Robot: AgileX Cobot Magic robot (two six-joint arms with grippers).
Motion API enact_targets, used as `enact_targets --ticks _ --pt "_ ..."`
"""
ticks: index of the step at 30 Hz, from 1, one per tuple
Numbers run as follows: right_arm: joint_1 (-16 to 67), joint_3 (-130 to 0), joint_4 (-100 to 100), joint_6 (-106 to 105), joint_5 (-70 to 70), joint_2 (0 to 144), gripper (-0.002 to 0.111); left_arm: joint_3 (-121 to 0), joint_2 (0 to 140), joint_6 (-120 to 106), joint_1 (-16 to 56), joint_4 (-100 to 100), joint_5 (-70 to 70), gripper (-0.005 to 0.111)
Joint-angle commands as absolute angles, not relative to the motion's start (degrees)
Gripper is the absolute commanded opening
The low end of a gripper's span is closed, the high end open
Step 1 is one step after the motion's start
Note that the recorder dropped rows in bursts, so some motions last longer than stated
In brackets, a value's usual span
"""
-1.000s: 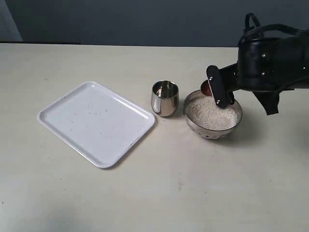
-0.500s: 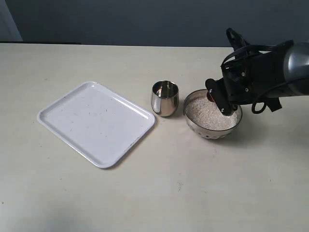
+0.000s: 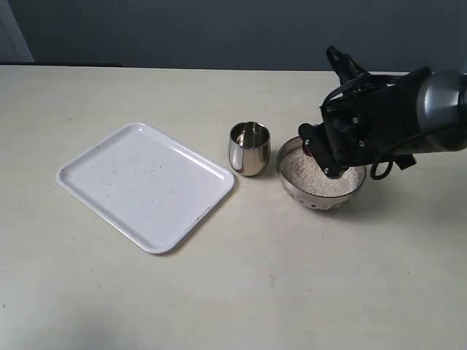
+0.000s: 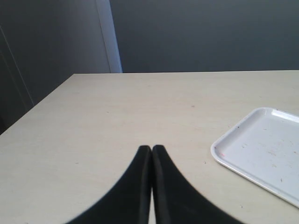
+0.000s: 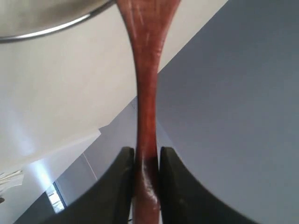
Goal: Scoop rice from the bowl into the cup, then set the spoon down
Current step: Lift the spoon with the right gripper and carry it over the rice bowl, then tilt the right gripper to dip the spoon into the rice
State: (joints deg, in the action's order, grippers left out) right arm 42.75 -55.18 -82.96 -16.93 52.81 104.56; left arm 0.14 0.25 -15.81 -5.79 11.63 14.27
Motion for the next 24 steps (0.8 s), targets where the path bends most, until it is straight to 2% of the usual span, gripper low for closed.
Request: enact_targets --ticks 1,24 --pt "42.9 -55.1 -83.4 -16.9 55.3 105.6 -0.001 0.0 0.0 -15.6 -5.4 11.5 13.4 0.0" --pt "48.0 -55.1 -83.0 -16.8 59.2 110.5 -0.001 0.0 0.0 -15.6 -5.1 11.5 13.4 0.0"
